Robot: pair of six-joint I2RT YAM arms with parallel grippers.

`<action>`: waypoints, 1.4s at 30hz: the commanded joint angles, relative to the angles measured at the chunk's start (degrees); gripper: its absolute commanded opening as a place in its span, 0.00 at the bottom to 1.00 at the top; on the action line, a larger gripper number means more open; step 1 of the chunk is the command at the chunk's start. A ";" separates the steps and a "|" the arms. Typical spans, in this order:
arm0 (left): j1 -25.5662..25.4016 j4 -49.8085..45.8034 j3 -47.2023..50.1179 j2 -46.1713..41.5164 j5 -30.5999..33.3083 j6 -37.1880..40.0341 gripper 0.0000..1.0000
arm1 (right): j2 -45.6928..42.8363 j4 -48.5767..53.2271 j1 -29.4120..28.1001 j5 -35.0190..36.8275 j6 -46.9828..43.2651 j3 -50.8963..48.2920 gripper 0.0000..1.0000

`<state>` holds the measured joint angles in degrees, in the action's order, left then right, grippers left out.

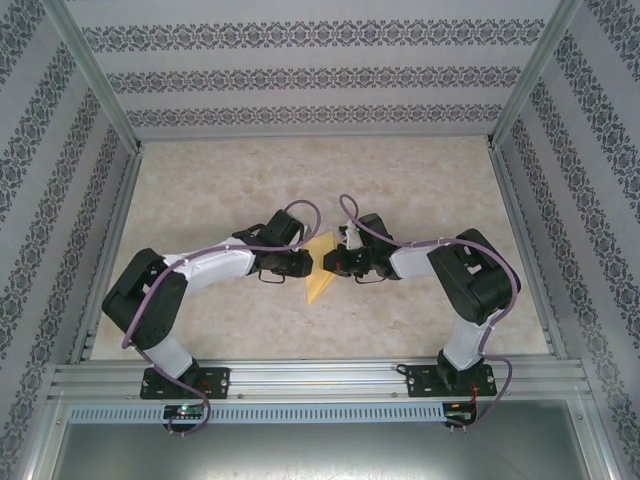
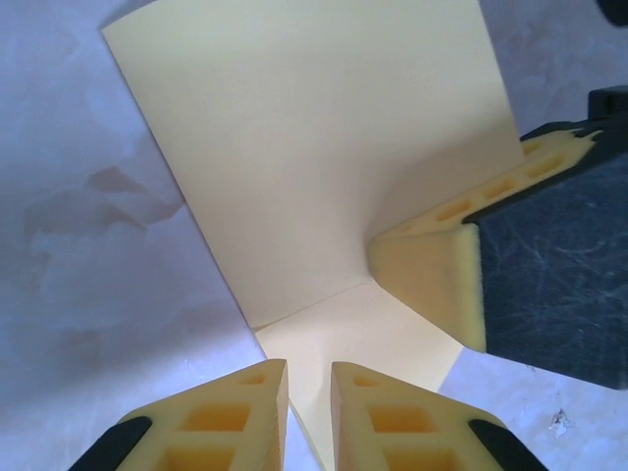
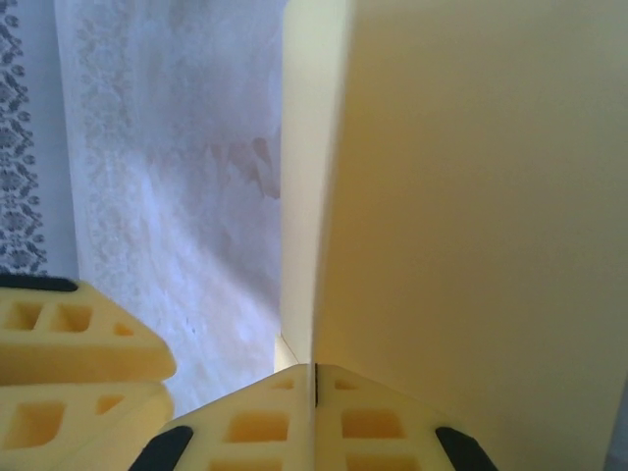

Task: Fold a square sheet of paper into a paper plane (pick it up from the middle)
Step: Fourth fold the wing at the center of the table.

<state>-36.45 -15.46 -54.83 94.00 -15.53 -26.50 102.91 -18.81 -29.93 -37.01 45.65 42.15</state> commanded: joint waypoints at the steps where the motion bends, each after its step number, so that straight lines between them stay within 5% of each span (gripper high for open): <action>1: -0.87 2.47 2.23 -2.51 1.82 -1.45 0.21 | -1.69 -5.88 -1.35 3.46 5.88 -2.56 0.00; 19: -8.58 5.30 16.51 -18.42 9.41 -4.57 0.38 | -11.36 -11.50 -14.95 31.25 23.38 -11.18 0.00; 24: -11.92 6.62 20.15 -23.91 13.31 -4.97 0.42 | -13.31 -9.00 -14.78 30.08 21.92 -10.93 0.10; 30: -16.38 6.27 17.24 -19.01 17.64 -4.44 0.42 | -15.19 -4.90 -11.87 24.45 15.41 -10.43 0.31; 42: -20.74 5.65 13.08 -10.45 24.94 -7.94 0.41 | -10.96 -5.24 -6.72 9.61 9.15 -7.48 0.34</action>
<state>-55.88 -10.04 -39.90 82.06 6.07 -32.69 90.56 -24.21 -37.19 -22.79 57.76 33.15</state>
